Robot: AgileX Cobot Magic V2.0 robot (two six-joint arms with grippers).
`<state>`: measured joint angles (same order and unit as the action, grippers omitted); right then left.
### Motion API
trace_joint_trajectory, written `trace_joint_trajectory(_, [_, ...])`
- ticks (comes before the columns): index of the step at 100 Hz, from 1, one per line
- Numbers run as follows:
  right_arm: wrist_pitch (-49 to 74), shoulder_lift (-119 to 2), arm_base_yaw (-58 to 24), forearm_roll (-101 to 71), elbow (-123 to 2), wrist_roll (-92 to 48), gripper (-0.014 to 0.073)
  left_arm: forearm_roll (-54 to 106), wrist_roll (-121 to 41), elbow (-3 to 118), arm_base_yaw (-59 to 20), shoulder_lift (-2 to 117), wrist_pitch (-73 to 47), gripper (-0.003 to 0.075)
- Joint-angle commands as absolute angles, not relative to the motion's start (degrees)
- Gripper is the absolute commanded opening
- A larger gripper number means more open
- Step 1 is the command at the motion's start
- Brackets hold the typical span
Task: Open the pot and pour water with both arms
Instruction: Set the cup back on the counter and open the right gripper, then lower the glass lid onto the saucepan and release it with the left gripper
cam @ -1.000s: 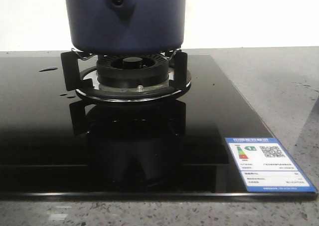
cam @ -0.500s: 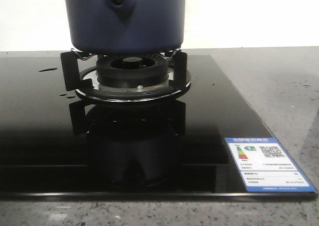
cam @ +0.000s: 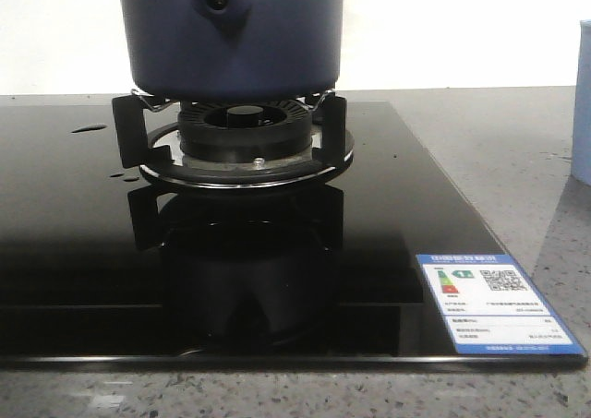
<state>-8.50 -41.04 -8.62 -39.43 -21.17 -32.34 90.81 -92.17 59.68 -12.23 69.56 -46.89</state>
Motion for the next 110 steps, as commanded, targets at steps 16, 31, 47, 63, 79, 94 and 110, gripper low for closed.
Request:
trace_joint_trajectory(16, [-10.7, -34.5, -8.3, -38.7, -23.3, -32.9, 0.0553, 97.5, -94.6, 62.0, -15.9, 71.7, -47.3, 0.0293])
trace_joint_trajectory(31, [-9.2, -31.1, -8.3, -38.7, -23.3, -33.1, 0.0553, 98.0, -96.3, 63.6, -17.5, 74.4, -47.1, 0.0293])
trace_joint_trajectory(47, [-6.2, -27.1, -8.3, -38.3, -23.3, -33.1, 0.0445, 98.8, -98.7, 64.8, -17.8, 76.9, -46.5, 0.0293])
trace_joint_trajectory(63, [-2.6, -22.8, -8.3, -38.3, -23.3, -33.1, -0.0017, 99.4, -98.8, 65.5, -17.8, 79.0, -44.7, 0.0293])
trace_joint_trajectory(79, [-2.2, -20.4, -8.3, -38.2, -23.3, -33.1, -0.0065, 99.5, -98.8, 66.5, -17.8, 81.4, -44.4, 0.0293])
trace_joint_trajectory(94, [-1.8, -20.1, -8.3, -38.2, -23.3, -33.1, -0.0065, 99.8, -98.8, 67.6, -17.8, 83.6, -44.4, 0.0293])
trace_joint_trajectory(110, [-0.6, -20.1, -8.3, -38.2, -23.3, -33.1, -0.0065, 100.3, -98.8, 67.8, -17.8, 84.6, -44.2, 0.0293])
